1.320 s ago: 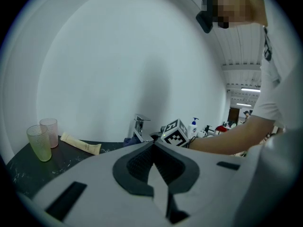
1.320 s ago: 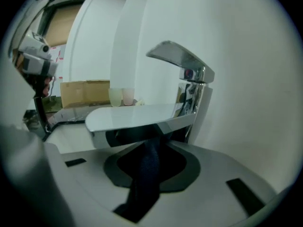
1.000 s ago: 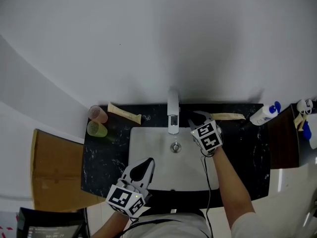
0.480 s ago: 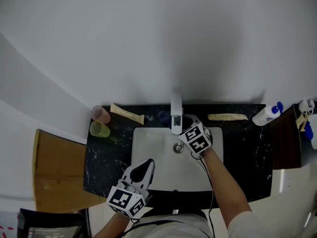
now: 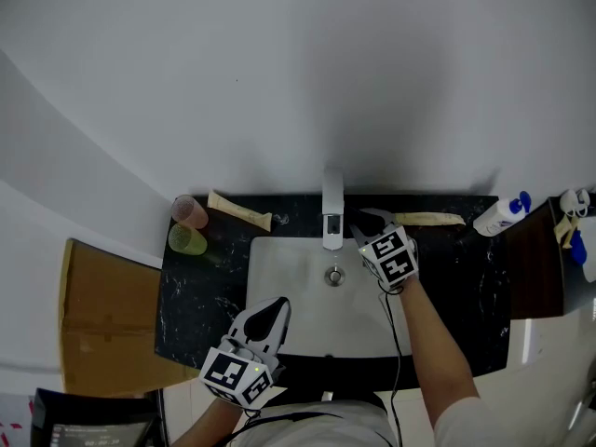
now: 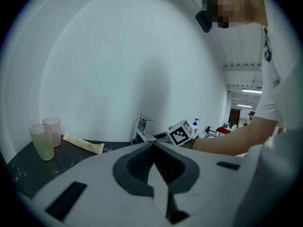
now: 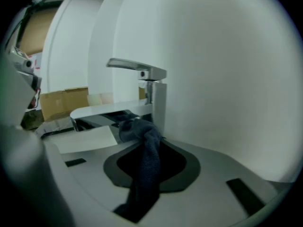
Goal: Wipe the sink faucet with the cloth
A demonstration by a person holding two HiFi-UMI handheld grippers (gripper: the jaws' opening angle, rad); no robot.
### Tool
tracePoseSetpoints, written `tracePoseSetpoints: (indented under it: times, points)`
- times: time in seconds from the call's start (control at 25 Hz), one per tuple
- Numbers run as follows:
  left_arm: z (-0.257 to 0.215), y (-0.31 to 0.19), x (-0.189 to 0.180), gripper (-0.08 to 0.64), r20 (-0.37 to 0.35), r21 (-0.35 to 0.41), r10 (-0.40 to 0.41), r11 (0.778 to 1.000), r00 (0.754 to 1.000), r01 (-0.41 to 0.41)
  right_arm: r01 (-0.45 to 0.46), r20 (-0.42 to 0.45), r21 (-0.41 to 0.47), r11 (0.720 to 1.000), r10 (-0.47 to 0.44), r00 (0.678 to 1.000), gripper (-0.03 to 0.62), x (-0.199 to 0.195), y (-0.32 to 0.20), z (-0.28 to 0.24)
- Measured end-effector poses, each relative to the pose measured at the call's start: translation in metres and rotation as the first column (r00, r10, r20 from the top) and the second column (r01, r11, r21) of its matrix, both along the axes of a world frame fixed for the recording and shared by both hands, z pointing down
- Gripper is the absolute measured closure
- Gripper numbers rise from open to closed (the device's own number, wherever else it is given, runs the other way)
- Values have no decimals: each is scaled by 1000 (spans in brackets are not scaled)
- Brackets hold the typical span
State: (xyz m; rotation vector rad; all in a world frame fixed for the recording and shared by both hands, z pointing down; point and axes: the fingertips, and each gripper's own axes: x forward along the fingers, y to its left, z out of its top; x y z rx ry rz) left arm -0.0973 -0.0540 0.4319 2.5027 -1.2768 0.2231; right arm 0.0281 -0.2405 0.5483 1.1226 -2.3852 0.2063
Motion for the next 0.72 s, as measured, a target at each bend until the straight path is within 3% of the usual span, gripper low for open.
tracePoseSetpoints:
  times: [0.12, 0.24, 0.52, 0.72]
  points:
    - [0, 1, -2, 560, -1, 0, -5, 1000, 1000, 5, 92, 26, 7, 996, -92, 995, 515, -40, 11, 0]
    - [0, 0, -5, 560, -2, 4, -8, 1000, 1000, 8, 90, 40, 16, 996, -90, 995, 515, -49, 9, 3]
    - [-2, 5, 1, 560, -11, 5, 4, 1000, 1000, -4, -140, -1, -10, 990, 140, 990, 515, 40, -4, 8]
    - [-6, 7, 11, 560, -22, 16, 29, 999, 999, -29, -113, 32, 26, 993, 112, 993, 515, 43, 24, -9]
